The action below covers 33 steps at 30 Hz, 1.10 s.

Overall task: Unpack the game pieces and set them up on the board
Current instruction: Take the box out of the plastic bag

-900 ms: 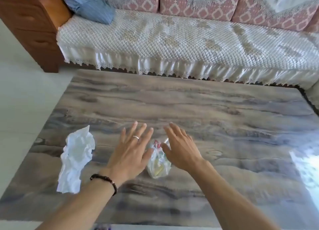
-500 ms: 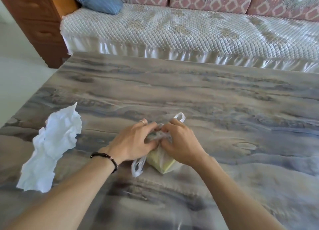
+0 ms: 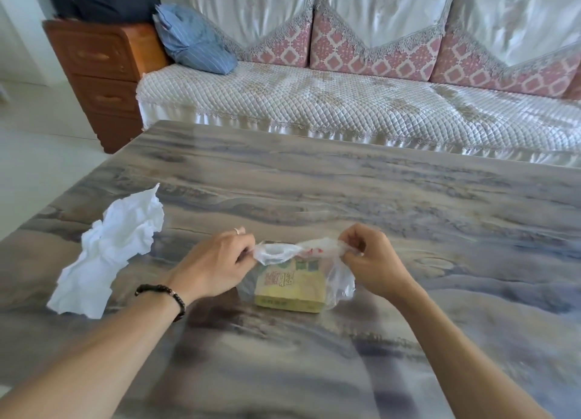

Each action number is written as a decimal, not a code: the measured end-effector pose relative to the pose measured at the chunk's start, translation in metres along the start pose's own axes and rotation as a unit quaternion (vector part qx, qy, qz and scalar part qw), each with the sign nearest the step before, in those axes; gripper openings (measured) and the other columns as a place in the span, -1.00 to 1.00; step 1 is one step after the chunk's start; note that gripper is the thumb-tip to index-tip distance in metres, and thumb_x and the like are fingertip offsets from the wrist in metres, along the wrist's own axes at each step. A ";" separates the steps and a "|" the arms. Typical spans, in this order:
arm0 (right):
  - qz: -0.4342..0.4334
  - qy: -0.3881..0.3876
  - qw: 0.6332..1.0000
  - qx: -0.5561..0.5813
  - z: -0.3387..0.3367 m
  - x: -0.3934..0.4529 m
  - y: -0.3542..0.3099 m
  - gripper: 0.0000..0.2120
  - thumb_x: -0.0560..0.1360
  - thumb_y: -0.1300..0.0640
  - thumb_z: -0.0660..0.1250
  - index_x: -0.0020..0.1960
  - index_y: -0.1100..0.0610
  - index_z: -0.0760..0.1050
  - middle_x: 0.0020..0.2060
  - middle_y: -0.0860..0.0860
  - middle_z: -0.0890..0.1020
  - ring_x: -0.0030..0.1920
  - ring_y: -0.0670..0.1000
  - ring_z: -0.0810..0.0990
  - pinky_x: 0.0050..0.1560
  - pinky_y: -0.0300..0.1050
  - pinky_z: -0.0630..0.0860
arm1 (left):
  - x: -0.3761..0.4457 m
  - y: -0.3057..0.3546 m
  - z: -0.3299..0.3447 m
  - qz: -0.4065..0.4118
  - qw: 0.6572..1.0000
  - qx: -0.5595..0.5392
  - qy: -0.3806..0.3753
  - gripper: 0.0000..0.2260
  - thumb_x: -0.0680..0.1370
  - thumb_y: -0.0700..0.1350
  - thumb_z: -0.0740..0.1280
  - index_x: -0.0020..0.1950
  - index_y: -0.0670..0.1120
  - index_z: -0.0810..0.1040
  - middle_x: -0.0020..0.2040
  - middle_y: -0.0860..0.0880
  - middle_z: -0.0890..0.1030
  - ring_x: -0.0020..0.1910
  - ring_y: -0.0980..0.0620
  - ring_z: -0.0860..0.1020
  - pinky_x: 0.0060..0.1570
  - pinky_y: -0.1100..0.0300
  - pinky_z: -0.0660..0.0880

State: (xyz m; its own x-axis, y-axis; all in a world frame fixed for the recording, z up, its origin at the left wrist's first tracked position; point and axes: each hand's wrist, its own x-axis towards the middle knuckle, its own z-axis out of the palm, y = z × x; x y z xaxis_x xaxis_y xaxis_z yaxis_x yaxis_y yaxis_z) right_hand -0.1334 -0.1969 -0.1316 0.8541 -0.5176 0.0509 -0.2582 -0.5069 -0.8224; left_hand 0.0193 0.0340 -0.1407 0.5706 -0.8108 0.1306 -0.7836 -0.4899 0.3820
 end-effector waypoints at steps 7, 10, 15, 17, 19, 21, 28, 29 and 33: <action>-0.031 -0.042 0.996 -0.078 0.031 -0.013 -0.040 -0.92 0.42 0.07 0.38 -0.10 0.03 0.58 -0.20 -0.12 0.64 -0.13 -0.05 0.62 -0.14 -0.12 0.55 | -0.012 0.047 0.003 0.043 0.998 -0.025 0.038 -0.71 0.52 0.07 0.27 0.22 0.05 0.50 0.03 0.12 0.55 0.01 0.11 0.50 -0.07 0.18 0.37; 0.019 0.051 0.998 -0.032 0.026 -0.017 -0.033 -0.89 0.48 0.17 0.30 -0.21 0.08 0.55 -0.34 -0.11 0.58 -0.31 -0.07 0.53 -0.34 -0.23 0.41 | -0.019 0.049 0.000 0.058 0.993 -0.017 0.099 -0.94 0.54 -0.11 0.31 -0.10 0.04 0.53 -0.35 0.16 0.45 -0.34 0.11 0.44 -0.13 0.10 0.41; 0.141 0.116 0.983 0.024 0.010 -0.028 -0.022 -0.91 0.43 0.24 0.21 -0.25 0.14 0.39 -0.37 0.01 0.42 -0.34 0.00 0.36 -0.30 -0.07 0.32 | -0.040 0.029 -0.011 0.056 0.997 0.013 0.058 -0.81 0.39 -0.29 0.25 -0.11 -0.01 0.47 -0.22 0.04 0.53 -0.08 -0.04 0.50 -0.09 0.03 0.45; 0.096 0.151 0.982 -0.053 0.018 -0.035 -0.035 -0.85 0.42 0.25 0.25 -0.02 0.09 0.41 -0.11 -0.03 0.47 -0.10 0.00 0.41 -0.06 -0.07 0.37 | -0.047 0.031 -0.012 0.064 0.997 0.043 0.012 -0.75 0.32 -0.24 0.24 -0.06 0.01 0.49 -0.08 0.06 0.55 0.07 0.01 0.46 0.03 0.08 0.40; -0.078 0.232 0.956 -0.159 0.028 -0.041 -0.057 -0.67 0.38 0.28 0.29 0.12 0.09 0.41 0.01 -0.06 0.47 0.03 -0.02 0.39 0.05 -0.08 0.36 | -0.050 0.036 -0.012 0.095 0.994 0.045 0.010 -0.75 0.30 -0.17 0.25 -0.04 0.00 0.50 0.07 0.06 0.55 0.19 0.03 0.43 0.13 0.15 0.34; -0.252 0.186 0.927 -0.205 0.039 -0.046 -0.079 -0.75 0.36 0.32 0.25 0.01 0.15 0.51 -0.09 -0.01 0.59 -0.08 0.02 0.51 -0.06 -0.03 0.45 | -0.054 0.043 -0.014 0.130 0.990 0.047 0.017 -0.80 0.31 -0.09 0.23 -0.10 -0.02 0.53 0.12 0.08 0.55 0.21 0.06 0.42 0.11 0.20 0.29; -0.180 -0.019 0.926 -0.332 0.038 -0.064 -0.054 -0.75 0.58 0.14 0.14 0.03 0.11 0.59 -0.04 -0.01 0.62 -0.03 0.07 0.59 0.02 -0.02 0.47 | -0.058 0.052 -0.010 0.110 0.993 0.041 0.036 -0.67 0.53 0.29 -0.06 -0.07 0.10 0.33 -0.16 0.10 0.56 -0.22 -0.01 0.55 -0.28 0.12 0.29; -0.173 -0.010 0.930 -0.326 0.035 -0.067 -0.049 -0.76 0.59 0.12 0.15 0.02 0.10 0.60 -0.05 -0.02 0.61 -0.05 0.07 0.59 -0.02 -0.04 0.48 | -0.057 0.052 -0.007 0.108 0.990 0.073 0.051 -0.63 0.53 0.28 -0.10 -0.05 0.08 0.35 -0.13 0.07 0.58 -0.20 -0.04 0.57 -0.29 0.11 0.29; -0.110 -0.049 0.954 -0.275 0.024 -0.070 -0.032 -0.67 0.48 -0.09 0.32 0.23 -0.07 0.53 0.14 -0.11 0.57 0.09 -0.01 0.55 -0.04 -0.19 0.40 | -0.056 0.050 0.003 0.090 0.975 0.195 0.063 -0.64 0.54 0.27 -0.02 -0.04 0.03 0.38 -0.02 0.04 0.58 -0.17 -0.08 0.58 -0.33 0.09 0.29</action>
State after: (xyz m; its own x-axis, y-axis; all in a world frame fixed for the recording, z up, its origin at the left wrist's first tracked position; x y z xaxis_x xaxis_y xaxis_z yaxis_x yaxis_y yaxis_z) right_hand -0.1745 -0.1281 -0.1222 0.9460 -0.3037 0.1131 -0.2425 -0.8951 -0.3742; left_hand -0.0522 0.0544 -0.1314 0.4214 -0.8613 0.2839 -0.8936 -0.4477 -0.0320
